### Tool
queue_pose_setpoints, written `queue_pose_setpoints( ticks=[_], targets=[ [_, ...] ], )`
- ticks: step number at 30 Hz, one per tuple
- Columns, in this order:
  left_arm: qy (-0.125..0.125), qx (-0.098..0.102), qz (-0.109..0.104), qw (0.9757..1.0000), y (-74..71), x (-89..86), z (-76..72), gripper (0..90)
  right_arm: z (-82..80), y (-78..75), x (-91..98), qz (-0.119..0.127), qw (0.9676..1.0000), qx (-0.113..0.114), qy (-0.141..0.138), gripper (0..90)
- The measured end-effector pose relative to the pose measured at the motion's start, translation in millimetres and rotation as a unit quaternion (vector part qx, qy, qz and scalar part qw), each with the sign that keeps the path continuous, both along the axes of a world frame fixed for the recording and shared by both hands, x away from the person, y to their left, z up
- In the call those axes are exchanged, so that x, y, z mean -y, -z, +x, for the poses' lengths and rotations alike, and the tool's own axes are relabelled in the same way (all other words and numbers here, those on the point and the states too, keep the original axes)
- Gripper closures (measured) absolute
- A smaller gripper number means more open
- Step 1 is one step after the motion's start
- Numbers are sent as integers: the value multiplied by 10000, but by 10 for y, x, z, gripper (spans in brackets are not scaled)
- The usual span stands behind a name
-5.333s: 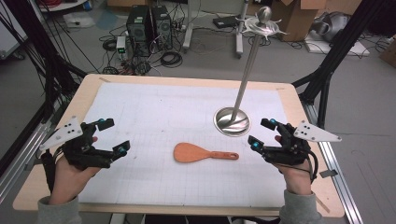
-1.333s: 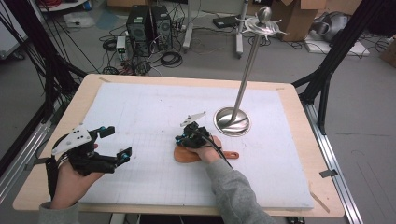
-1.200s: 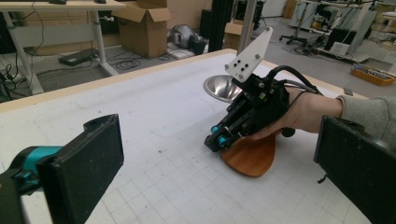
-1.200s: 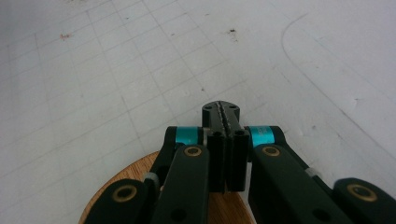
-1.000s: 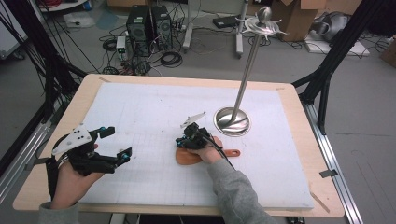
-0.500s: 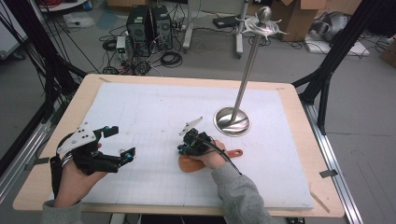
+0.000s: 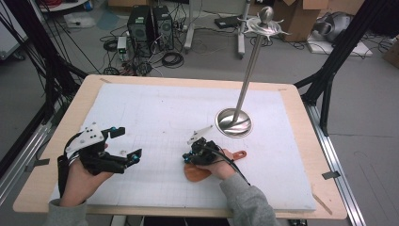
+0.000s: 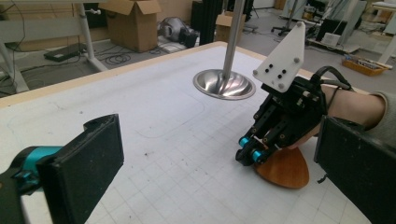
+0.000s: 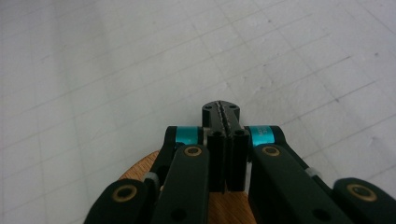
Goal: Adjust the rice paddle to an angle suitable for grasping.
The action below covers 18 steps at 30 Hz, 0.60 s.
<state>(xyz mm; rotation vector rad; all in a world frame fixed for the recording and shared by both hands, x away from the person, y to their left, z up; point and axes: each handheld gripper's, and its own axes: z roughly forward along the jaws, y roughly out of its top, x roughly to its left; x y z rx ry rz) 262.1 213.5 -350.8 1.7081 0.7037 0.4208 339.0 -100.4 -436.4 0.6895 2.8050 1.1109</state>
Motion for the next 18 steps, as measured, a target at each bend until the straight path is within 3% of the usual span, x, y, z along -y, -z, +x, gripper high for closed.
queue_pose_setpoints(
  ticks=[5, 18],
  targets=[
    [44, -13, 25, 10000, 8, 35, 26, 19, -78, 10, 58, 80, 10000, -34, 4, 897],
    [108, -38, 27, 9999, 17, 93, 59, 19, -379, 24, 260, 93, 9998, 172, -96, 897]
  ],
)
